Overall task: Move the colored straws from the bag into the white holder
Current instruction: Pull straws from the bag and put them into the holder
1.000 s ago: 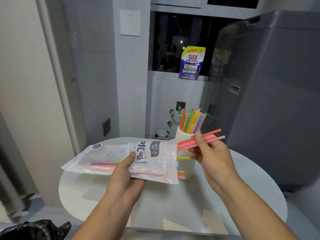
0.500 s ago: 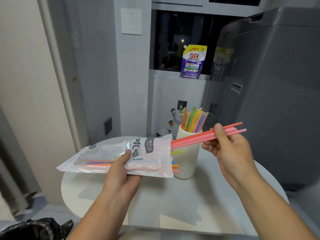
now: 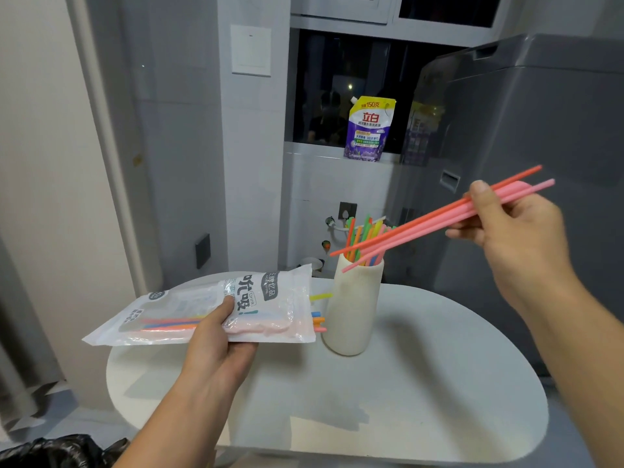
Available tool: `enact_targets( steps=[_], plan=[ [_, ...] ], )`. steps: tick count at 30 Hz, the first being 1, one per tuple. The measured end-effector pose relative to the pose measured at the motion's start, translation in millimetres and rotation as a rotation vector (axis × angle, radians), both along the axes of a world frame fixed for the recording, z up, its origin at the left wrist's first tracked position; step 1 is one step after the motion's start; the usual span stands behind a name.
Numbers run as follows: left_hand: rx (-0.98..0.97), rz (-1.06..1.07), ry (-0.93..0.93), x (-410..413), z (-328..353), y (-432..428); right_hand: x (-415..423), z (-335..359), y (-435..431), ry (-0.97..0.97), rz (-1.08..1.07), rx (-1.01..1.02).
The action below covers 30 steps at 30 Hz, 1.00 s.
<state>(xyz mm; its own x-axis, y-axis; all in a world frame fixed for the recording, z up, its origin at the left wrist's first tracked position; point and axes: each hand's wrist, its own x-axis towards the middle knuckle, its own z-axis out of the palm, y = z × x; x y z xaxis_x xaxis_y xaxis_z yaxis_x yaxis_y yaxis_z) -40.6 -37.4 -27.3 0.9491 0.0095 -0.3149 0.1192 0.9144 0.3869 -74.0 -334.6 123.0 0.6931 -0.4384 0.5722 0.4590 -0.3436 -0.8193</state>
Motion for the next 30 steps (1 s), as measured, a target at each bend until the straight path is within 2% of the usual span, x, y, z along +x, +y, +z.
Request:
enact_targets(
  steps=[8, 16, 30],
  plan=[
    [0.015, -0.037, 0.0, -5.3, -0.8, -9.1, -0.6, 21.1, 2.3, -0.033, -0.11, -0.186],
    [0.047, -0.03, -0.009, -6.6, 0.3, -10.4, 5.1, 21.3, 21.3, -0.017, -0.07, -0.317],
    [0.098, -0.042, -0.022, -6.9, -1.5, -13.2, 38.7, 27.2, 31.4, 0.172, -0.068, -0.44]
  ],
)
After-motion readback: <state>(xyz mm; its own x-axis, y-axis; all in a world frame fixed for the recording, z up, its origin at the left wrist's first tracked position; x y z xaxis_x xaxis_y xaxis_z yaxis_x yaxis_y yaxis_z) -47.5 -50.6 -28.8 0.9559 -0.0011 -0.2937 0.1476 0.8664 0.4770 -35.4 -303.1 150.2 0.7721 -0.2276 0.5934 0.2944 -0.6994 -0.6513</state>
